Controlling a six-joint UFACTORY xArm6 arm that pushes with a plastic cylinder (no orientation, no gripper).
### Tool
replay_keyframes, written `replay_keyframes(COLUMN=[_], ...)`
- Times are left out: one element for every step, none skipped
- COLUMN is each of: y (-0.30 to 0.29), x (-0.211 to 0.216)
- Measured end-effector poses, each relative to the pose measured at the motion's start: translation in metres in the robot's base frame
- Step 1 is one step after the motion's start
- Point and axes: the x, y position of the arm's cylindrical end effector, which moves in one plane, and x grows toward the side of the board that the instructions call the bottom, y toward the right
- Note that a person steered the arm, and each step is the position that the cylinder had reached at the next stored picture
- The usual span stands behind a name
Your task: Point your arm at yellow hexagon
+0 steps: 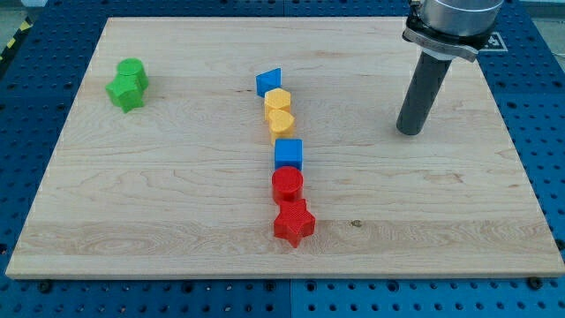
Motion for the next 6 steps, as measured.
replay_keyframes(y=[-0.002, -0.05, -0.114, -0.119, -0.135, -0.167], x=[-0.001, -0.022, -0.049, -0.052, -0.054, -0.057])
